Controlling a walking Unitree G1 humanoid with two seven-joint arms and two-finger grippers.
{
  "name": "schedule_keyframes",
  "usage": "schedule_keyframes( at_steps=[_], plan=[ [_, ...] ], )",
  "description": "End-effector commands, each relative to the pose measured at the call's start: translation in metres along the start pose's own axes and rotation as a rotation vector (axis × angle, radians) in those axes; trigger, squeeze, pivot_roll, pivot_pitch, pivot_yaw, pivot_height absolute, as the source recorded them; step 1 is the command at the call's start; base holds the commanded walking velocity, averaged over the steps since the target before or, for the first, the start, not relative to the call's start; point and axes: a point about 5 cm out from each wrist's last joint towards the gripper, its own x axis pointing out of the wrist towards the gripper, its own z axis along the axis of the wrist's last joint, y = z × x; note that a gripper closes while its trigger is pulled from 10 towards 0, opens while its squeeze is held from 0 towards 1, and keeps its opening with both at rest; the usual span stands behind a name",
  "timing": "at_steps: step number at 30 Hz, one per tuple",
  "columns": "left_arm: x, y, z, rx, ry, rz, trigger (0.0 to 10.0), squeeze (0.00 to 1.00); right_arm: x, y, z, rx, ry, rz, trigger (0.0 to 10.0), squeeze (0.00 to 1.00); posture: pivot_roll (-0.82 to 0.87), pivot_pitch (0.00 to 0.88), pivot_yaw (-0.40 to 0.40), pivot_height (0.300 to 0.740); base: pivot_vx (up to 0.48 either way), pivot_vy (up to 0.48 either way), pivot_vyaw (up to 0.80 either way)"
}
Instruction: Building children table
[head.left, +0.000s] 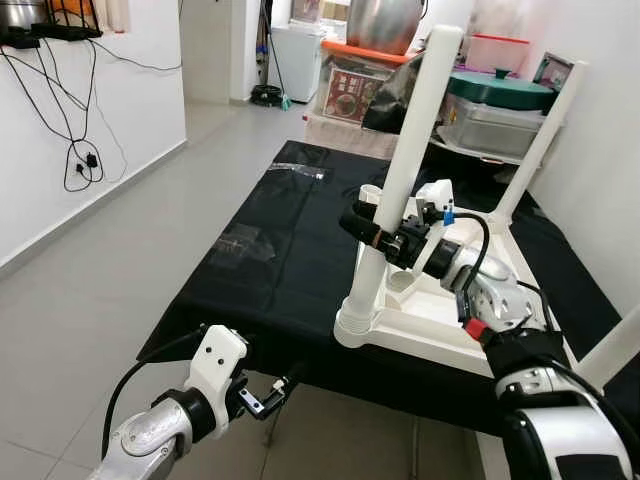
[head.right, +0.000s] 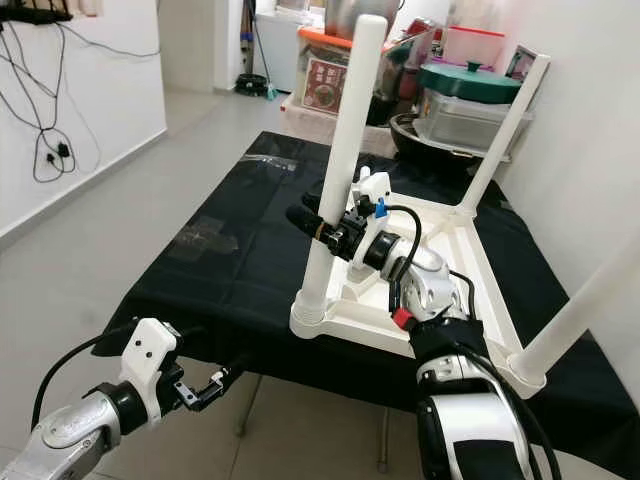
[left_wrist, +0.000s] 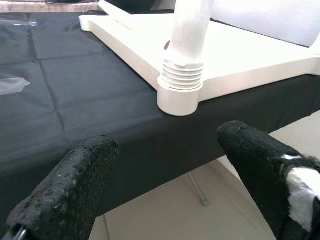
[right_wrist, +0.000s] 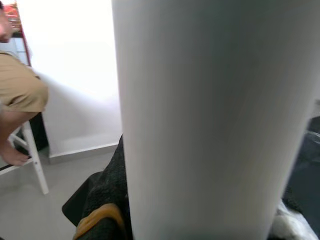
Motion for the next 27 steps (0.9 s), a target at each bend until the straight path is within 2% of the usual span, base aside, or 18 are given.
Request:
schedule_keyframes(
  at_steps=[1,4,14,17,20,25,27],
  plan=[
    [0.001,0.0,-0.003,-0.004,0.016,0.0,10.0,0.0,-0.008,0.003,-0.033,0.066,0.129,-0.063,0.0,0.0,0.08,0.0,-0.128,0.74,0.0,0.0,0.0],
    [0.001,0.0,-0.004,-0.007,0.016,0.001,10.0,0.0,-0.007,0.004,-0.036,0.057,0.156,-0.1,0.0,0.0,0.08,0.0,-0.128,0.74,0.0,0.0,0.0],
    [0.004,-0.001,-0.004,-0.009,0.014,0.006,10.0,0.0,-0.005,0.004,-0.056,-0.024,0.336,-0.394,0.0,0.0,0.08,0.0,-0.132,0.74,0.0,0.0,0.0],
    [0.004,-0.001,-0.004,-0.01,0.013,0.007,10.0,0.0,-0.005,0.005,-0.057,-0.029,0.35,-0.418,0.0,0.0,0.08,0.0,-0.132,0.74,0.0,0.0,0.0],
    [0.005,-0.002,-0.004,-0.014,0.011,0.006,10.0,0.0,-0.006,0.006,-0.062,-0.006,0.372,-0.55,0.0,0.0,0.07,0.0,-0.132,0.74,0.0,0.0,0.0],
    [0.006,-0.002,-0.005,-0.016,0.01,0.005,10.0,0.0,-0.007,0.003,-0.064,0.018,0.363,-0.63,0.0,0.0,0.07,0.0,-0.132,0.74,0.0,0.0,0.0],
    [0.006,-0.002,-0.005,-0.019,0.01,0.006,10.0,0.0,-0.008,0.002,-0.068,0.07,0.358,-0.725,0.0,0.0,0.07,0.0,-0.135,0.74,0.0,0.0,0.0]
  ],
)
